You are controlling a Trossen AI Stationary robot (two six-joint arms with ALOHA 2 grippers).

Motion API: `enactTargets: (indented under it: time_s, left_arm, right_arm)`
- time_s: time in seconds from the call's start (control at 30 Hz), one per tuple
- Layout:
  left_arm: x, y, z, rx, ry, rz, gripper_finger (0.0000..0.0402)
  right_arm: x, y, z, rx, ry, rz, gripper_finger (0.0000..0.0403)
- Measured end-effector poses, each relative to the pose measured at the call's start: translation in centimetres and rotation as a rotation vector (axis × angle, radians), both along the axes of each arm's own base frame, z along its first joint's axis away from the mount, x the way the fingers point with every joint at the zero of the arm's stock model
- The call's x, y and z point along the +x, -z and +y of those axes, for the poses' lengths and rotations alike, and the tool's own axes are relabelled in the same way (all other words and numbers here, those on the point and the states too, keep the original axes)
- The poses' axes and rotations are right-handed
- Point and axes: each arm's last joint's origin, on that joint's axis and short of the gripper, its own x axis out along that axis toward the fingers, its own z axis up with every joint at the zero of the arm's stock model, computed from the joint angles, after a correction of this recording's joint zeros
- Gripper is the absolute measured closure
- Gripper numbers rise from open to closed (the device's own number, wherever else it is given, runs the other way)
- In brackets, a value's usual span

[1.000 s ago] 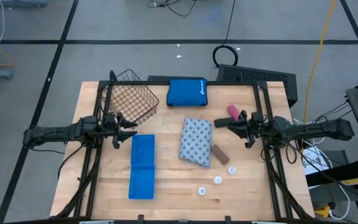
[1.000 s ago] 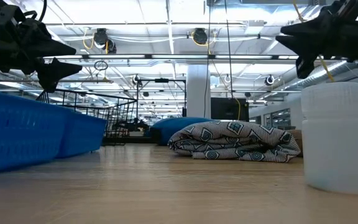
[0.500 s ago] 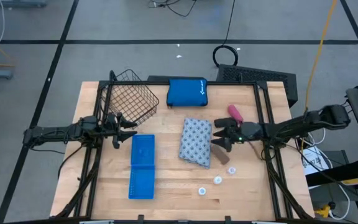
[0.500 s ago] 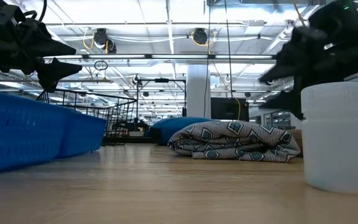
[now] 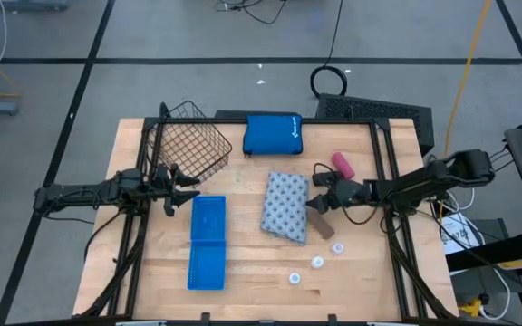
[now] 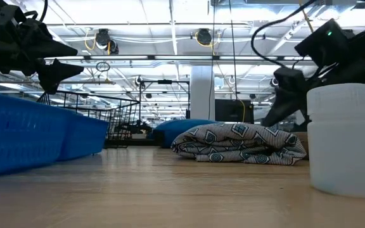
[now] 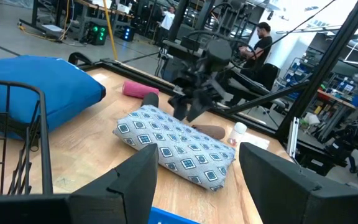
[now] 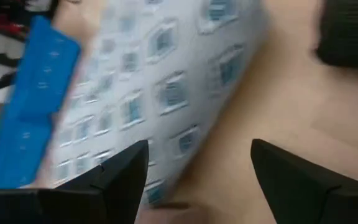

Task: Pick & place medical supplies in basket/bin
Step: Put the folded gray patient gown into the black wire basket

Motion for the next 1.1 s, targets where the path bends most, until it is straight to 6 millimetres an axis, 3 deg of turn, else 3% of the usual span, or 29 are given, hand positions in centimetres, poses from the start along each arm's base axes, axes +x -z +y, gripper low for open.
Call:
enactTargets:
  time_s: [0.23,0.33,0.67,0.83,1.1]
  left_arm:
    - [0.0,0.0,0.0,0.000,0.000,0.001,0.0167]
    - [0.0,0.0,0.0,0.000,0.000,0.001,0.0167]
    - [0.0,0.0,0.0,0.000,0.000,0.000,0.0167]
    - [0.0,0.0,0.0,0.000,0.000,0.000,0.0167]
    - [0.0,0.0,0.0,0.000,0.000,0.000,0.0167]
  right_arm:
    - [1.5,0.3,-0.4,0.023,0.031,-0.122,0.0129]
    - [2.4,0.8,-0.4,0.025,0.032,-0.093,0.0129]
    - [7.8,1.4,-0.4,-0.028,-0.099,-0.097,0.0129]
    - [9.0,2.4,-0.4,-0.069,-0.128,-0.065,0.0131]
    - [8.9,4.4,-0.3,-0.075,-0.178,0.013,0.0206]
